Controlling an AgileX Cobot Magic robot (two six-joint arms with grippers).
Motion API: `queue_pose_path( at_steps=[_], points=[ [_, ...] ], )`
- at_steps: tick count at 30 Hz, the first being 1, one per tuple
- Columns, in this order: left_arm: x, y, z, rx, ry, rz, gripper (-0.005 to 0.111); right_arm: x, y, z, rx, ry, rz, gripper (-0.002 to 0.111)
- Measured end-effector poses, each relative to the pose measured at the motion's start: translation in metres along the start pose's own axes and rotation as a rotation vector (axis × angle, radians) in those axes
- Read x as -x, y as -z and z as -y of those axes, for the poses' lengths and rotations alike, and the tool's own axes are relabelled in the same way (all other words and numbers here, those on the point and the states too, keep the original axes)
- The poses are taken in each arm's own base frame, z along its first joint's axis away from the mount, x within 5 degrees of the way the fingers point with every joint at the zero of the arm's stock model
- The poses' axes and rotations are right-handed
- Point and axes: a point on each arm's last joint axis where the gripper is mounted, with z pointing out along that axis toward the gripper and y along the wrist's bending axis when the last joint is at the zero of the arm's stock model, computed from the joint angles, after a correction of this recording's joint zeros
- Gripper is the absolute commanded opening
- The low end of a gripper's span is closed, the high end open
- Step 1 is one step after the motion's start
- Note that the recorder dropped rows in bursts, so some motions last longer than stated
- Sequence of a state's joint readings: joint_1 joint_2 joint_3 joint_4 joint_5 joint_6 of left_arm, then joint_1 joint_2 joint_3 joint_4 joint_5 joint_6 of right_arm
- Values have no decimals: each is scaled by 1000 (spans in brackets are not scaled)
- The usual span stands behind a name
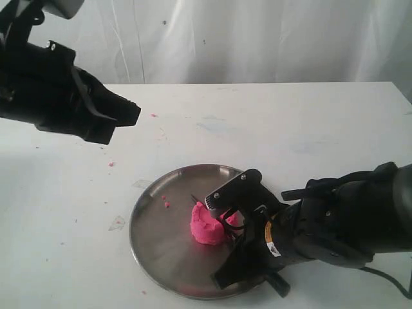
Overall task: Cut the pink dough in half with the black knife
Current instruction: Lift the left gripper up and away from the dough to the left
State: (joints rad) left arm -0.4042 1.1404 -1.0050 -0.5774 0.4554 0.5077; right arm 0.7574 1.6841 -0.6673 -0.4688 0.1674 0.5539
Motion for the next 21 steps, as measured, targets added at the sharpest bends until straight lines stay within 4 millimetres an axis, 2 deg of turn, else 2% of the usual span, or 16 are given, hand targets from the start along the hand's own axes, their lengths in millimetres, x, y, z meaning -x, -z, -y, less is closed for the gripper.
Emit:
queue_pose_path(
  at_steps=[12,16,21],
  points=[
    [-18,34,13,34,10,98,0,-2,2,-9,11,31,-10,0],
    [-39,40,15,64,42,120,0,-2,2,-9,11,31,-10,0],
    [-64,37,16,72,84,93,0,-2,2,-8,8,31,-15,0]
  ],
)
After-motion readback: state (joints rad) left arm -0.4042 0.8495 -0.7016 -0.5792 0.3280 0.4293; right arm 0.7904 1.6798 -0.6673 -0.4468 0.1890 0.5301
